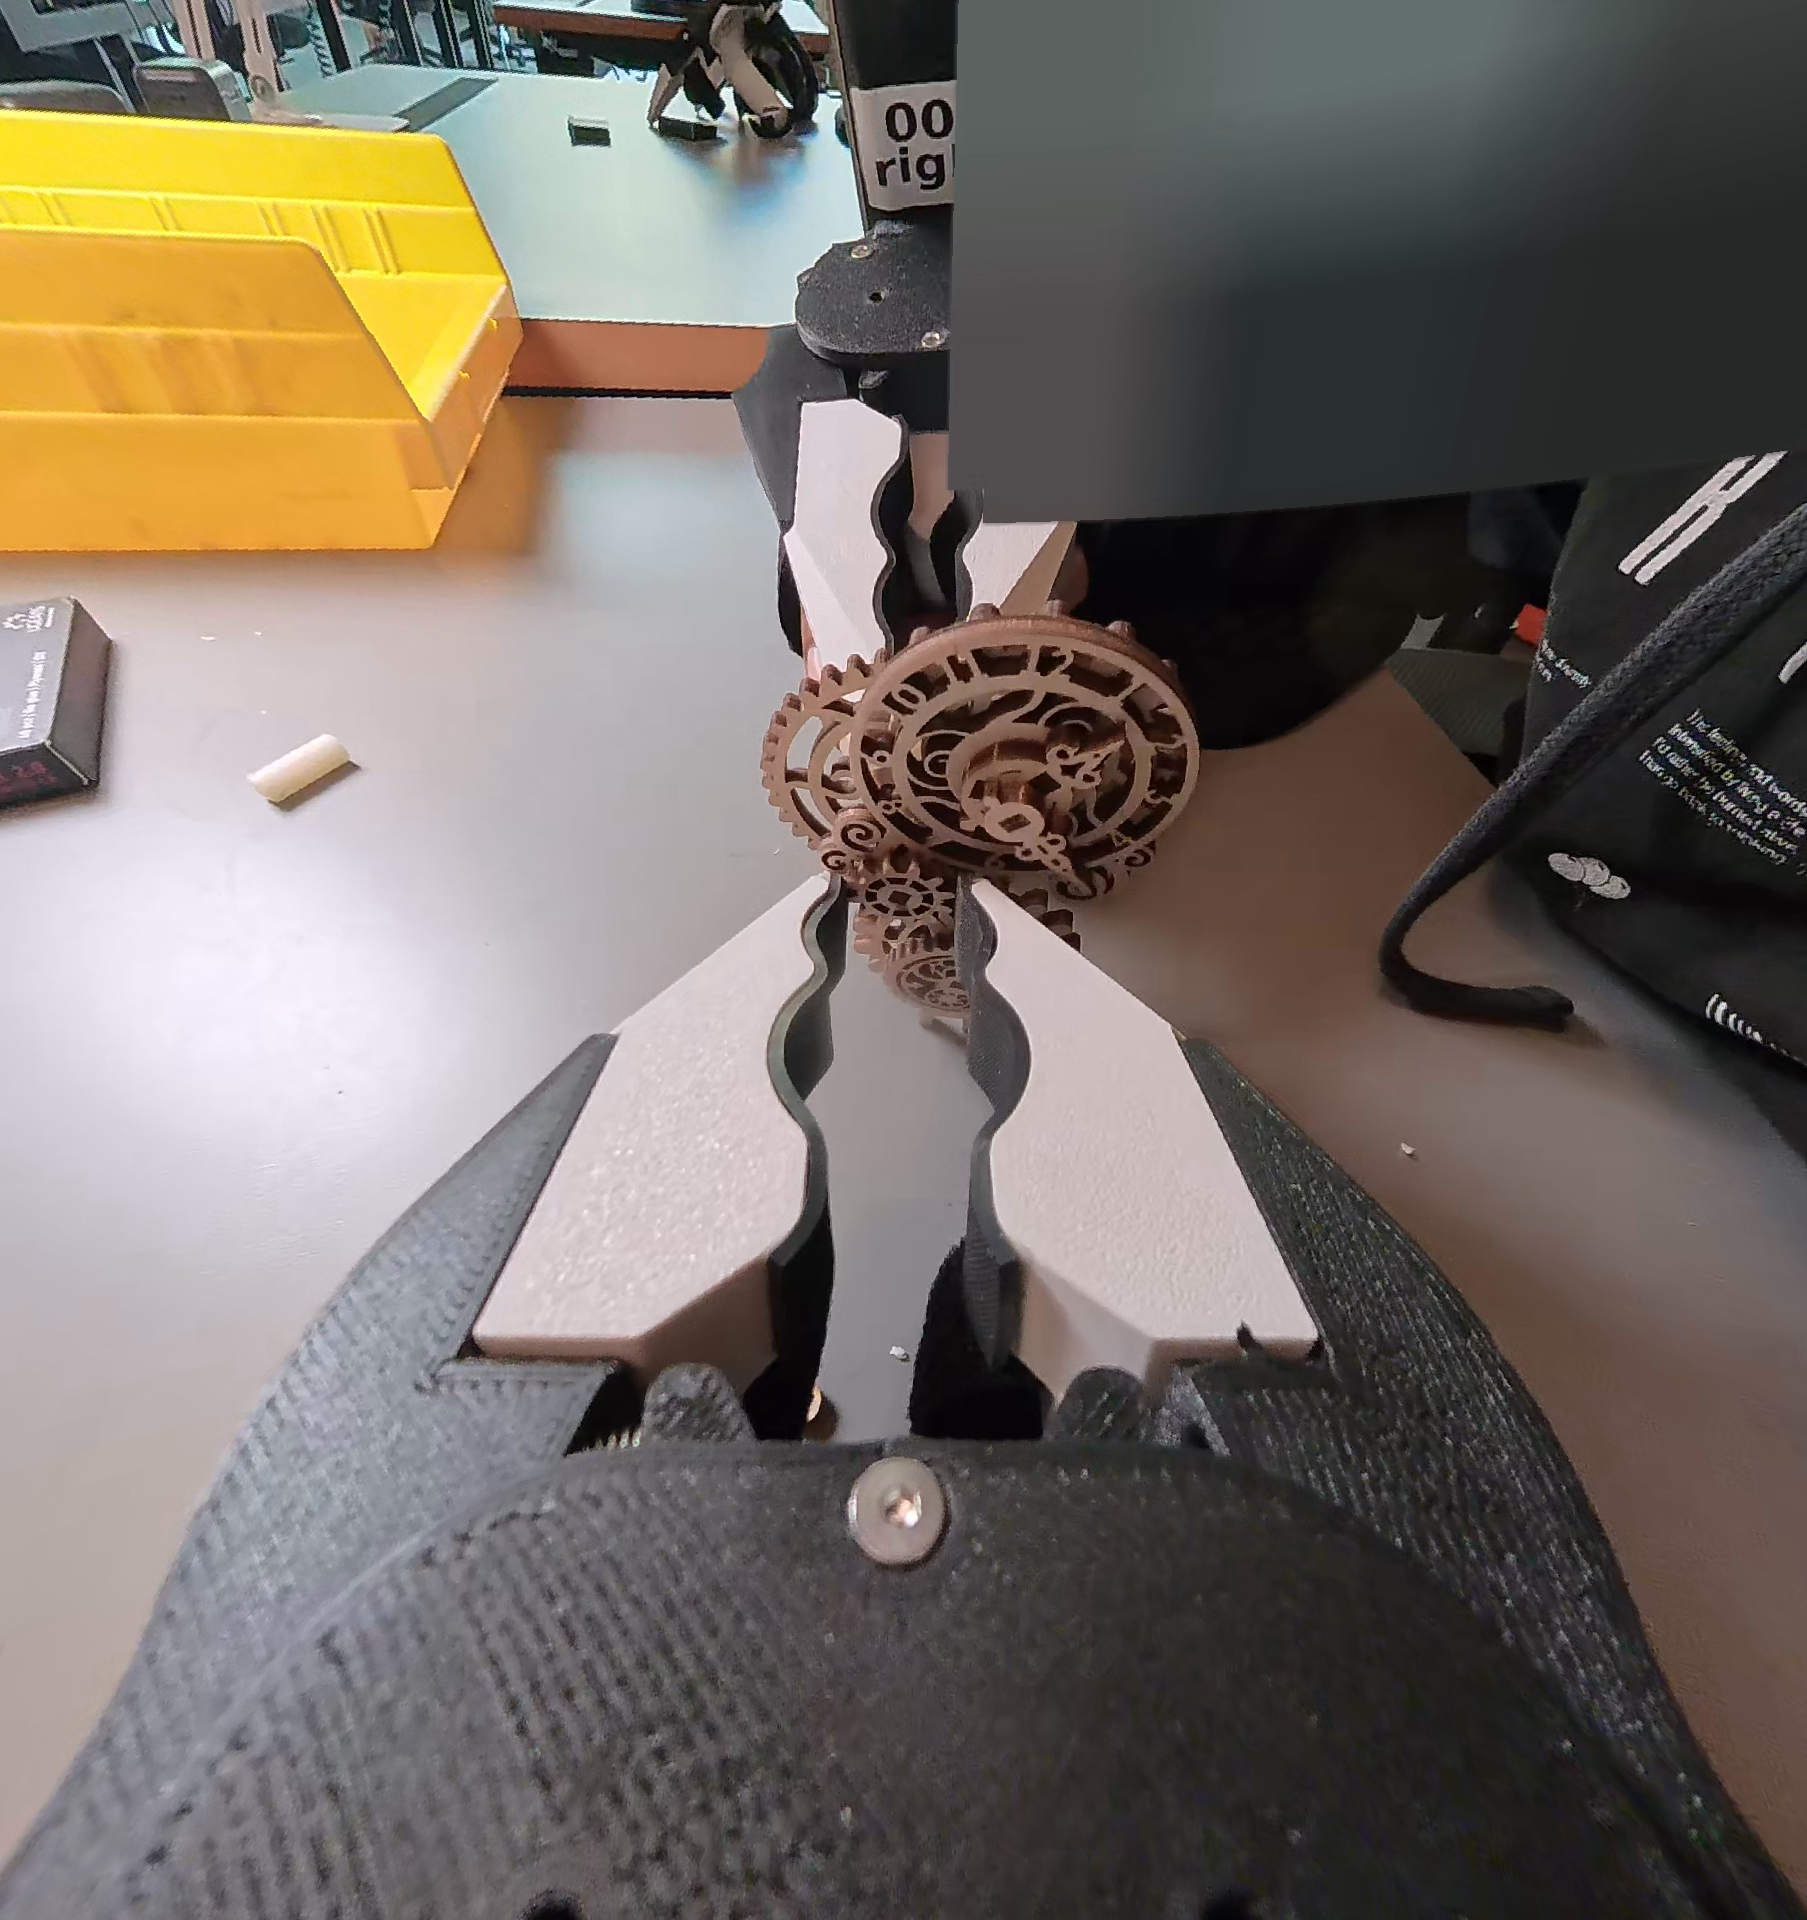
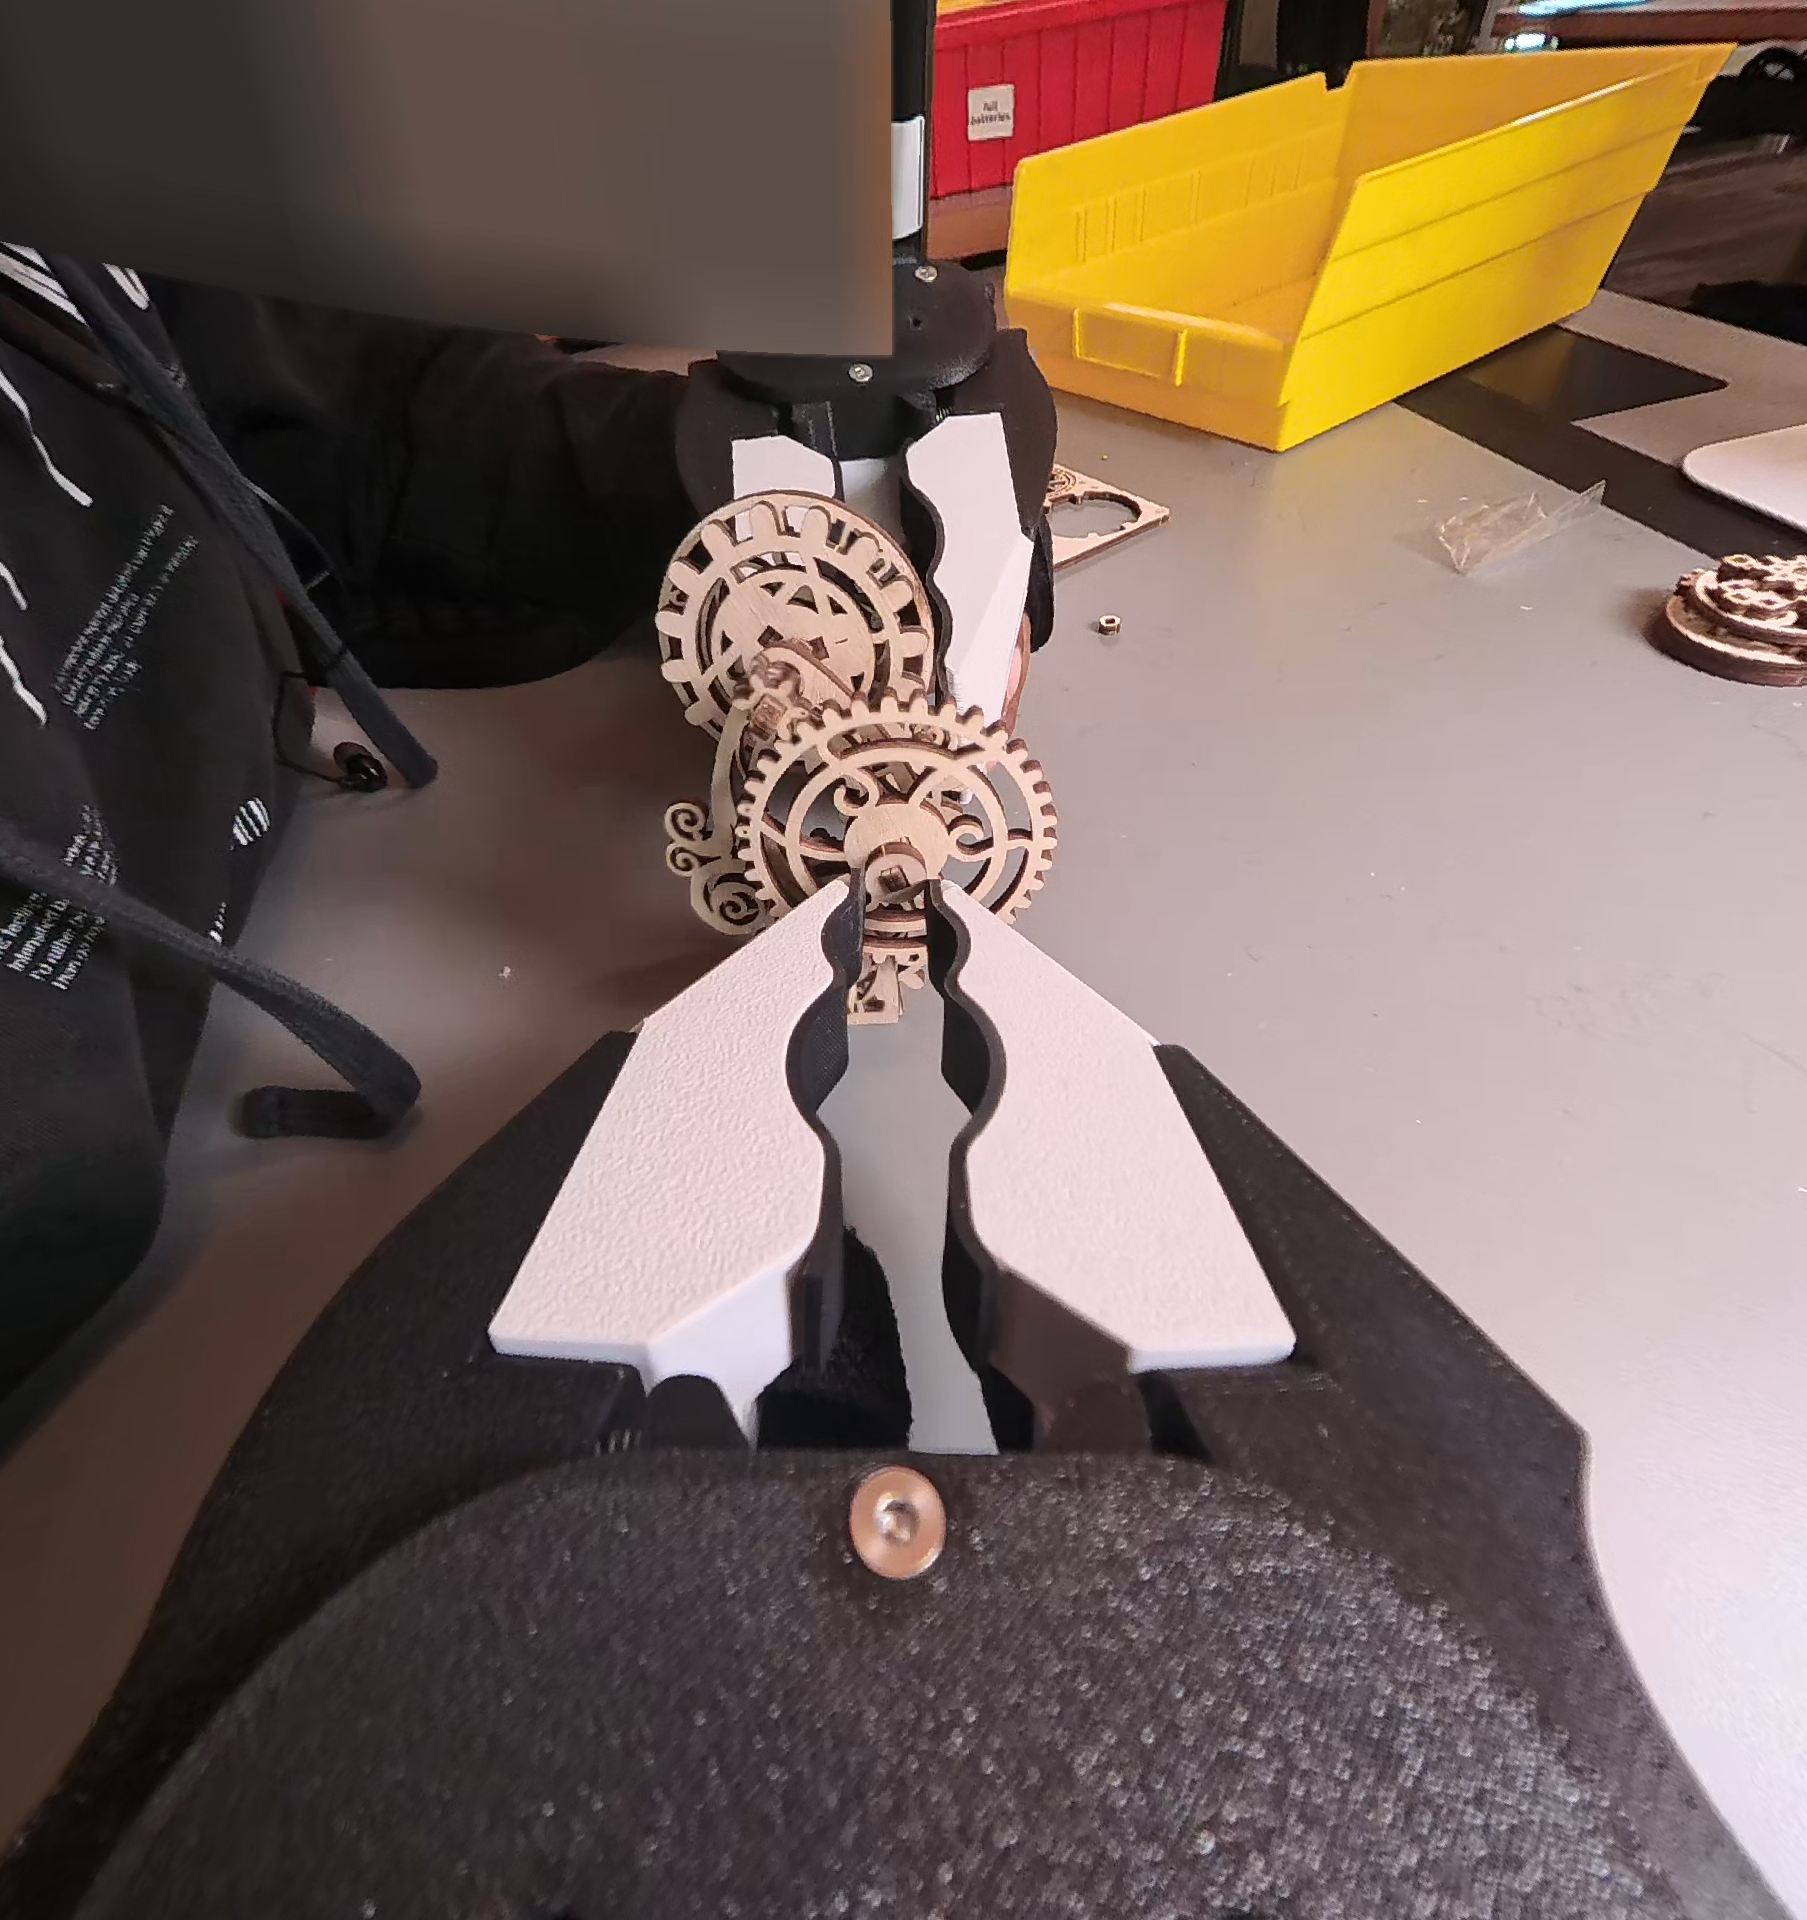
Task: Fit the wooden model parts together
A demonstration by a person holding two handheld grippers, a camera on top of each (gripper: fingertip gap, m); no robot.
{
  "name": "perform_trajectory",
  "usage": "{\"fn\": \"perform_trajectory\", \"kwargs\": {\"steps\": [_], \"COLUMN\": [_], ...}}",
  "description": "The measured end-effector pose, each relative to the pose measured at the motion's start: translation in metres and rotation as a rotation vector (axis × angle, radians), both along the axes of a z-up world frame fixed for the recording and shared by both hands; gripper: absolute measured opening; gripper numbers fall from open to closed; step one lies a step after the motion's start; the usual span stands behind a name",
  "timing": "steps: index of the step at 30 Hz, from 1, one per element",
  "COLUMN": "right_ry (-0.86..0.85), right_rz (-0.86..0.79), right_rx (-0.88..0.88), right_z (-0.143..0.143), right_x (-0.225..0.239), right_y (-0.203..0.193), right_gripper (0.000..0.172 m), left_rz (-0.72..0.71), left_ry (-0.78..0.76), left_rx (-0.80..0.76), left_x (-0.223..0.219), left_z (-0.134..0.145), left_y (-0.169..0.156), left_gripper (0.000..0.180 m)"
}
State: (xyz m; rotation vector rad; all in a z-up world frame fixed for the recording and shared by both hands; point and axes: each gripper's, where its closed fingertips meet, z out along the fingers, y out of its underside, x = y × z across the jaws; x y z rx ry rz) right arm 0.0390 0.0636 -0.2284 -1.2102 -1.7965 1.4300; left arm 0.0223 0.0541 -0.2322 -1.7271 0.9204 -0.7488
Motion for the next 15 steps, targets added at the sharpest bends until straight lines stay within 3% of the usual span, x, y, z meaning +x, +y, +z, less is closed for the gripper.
{"fn": "perform_trajectory", "kwargs": {"steps": [15], "right_ry": [0.021], "right_rz": [-0.007], "right_rx": [0.044], "right_z": [0.0039], "right_x": [-0.0012], "right_y": [-0.0025], "right_gripper": [0.009], "left_rz": [-0.004], "left_ry": [0.045], "left_rx": [-0.020], "left_x": [0.0015], "left_z": [-0.0093], "left_y": [-0.0008], "left_gripper": [0.018]}}
